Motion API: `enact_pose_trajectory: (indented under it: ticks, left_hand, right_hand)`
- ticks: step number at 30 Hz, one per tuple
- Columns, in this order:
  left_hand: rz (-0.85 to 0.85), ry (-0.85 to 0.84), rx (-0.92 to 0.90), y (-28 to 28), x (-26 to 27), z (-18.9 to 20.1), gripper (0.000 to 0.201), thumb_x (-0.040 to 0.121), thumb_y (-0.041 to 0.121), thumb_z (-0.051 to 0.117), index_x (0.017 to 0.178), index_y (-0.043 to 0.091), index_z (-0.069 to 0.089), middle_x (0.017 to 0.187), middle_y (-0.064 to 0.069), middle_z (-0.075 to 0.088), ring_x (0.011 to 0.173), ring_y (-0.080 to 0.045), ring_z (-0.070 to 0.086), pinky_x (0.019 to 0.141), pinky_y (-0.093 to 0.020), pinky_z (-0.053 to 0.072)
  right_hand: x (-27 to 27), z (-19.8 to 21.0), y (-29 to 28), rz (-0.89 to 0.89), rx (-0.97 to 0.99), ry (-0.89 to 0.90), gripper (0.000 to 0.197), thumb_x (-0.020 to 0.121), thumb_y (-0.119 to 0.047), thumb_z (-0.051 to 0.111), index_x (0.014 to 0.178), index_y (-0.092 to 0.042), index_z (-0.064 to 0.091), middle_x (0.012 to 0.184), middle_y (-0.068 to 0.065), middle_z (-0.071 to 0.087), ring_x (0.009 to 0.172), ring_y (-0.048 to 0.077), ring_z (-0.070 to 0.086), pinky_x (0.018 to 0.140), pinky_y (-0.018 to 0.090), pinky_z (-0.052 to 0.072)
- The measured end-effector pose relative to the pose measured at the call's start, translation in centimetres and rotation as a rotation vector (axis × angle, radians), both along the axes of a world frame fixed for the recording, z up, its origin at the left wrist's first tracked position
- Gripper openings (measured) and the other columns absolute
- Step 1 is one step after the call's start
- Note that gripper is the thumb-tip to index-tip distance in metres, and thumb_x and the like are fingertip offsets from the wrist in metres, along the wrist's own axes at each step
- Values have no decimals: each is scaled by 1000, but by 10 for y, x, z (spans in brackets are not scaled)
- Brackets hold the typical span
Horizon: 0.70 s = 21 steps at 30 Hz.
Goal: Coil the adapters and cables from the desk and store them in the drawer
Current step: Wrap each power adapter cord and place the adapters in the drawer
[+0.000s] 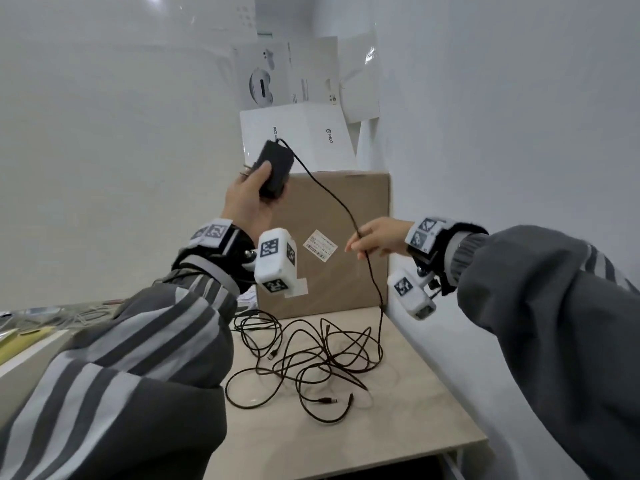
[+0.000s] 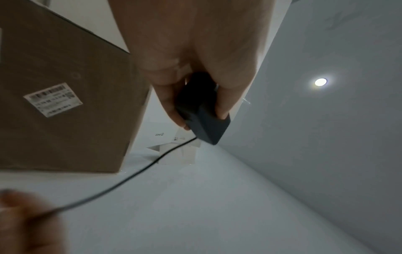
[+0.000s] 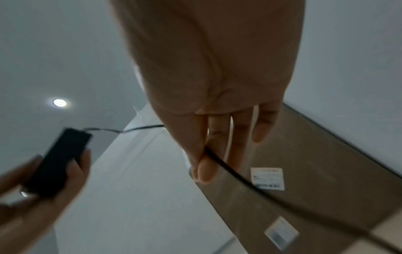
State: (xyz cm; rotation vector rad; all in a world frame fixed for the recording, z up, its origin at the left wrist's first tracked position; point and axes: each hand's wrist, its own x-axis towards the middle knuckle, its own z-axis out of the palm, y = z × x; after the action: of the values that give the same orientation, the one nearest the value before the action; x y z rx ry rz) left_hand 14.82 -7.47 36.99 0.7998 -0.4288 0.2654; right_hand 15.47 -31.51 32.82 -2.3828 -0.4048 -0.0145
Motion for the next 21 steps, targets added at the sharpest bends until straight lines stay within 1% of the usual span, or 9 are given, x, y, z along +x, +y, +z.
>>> enact_pose_trajectory:
  ticks: [2,5,7,9,11,13,16,19,21]
  left_hand:
    - [7,-31,-20,1,-3,7,13,96,5,52,108,-1,52,97,-18,62,83,-27,63,60,-27,56]
    - [-2,-46,-80,5,-3,6,18,97,7,51,113,-3,51,97,-18,62,83,-26,62,64,-28,56]
    - [6,-16,-59,12,3,-3,24,96,6,52,118,-2,49,103,-19,62,89,-27,62,67,-29,56]
    - [15,57,10,15,7,-21,23,95,5,54,117,1,49,105,-18,61,92,-27,61,65,-29,57]
    - [19,148,117,12,13,-45,17,95,5,53,112,2,51,101,-16,61,87,-25,61,60,-27,56]
    - [1,224,212,4,16,-71,14,95,5,53,108,0,52,97,-16,61,80,-23,61,57,-26,55]
    - [-13,282,301,-9,22,-100,28,95,6,54,120,-6,49,98,-18,61,78,-24,61,54,-23,55]
    - [-34,306,284,-24,24,-112,41,94,7,56,130,-9,44,106,-22,61,83,-26,61,56,-25,55]
    - [-64,310,283,-33,23,-113,43,94,7,56,132,-9,43,111,-23,60,85,-27,61,61,-28,55]
  right_hand:
    - [0,-34,-1,64,-107,45,14,89,-20,62,87,-31,71,82,-9,71,85,8,63,61,24,36]
    - [5,-89,-3,126,-241,214,13,89,-27,61,85,-33,72,95,-11,73,97,8,64,79,26,45]
    - [6,-110,-6,80,-193,254,17,94,-29,53,90,-28,69,98,-5,73,89,5,66,66,20,45]
    - [10,-109,-11,-43,-103,87,19,95,-24,52,94,-16,69,80,-2,70,65,-2,64,48,12,38]
    - [17,-86,-16,-196,7,-179,17,94,-16,53,90,-10,69,61,-7,62,44,-3,55,44,11,38]
    - [21,-46,-16,-299,273,-338,19,95,-12,51,83,-10,66,46,-10,60,37,-1,54,43,13,42]
    - [14,28,-9,-312,605,-565,24,96,-16,52,75,-12,63,54,-4,65,44,6,62,48,19,52]
    - [1,76,-2,-275,615,-667,22,95,-14,53,75,-13,62,64,6,66,48,10,65,49,19,52]
    - [-1,76,0,-242,515,-553,17,93,-10,54,80,-9,64,62,6,66,47,9,65,47,18,52]
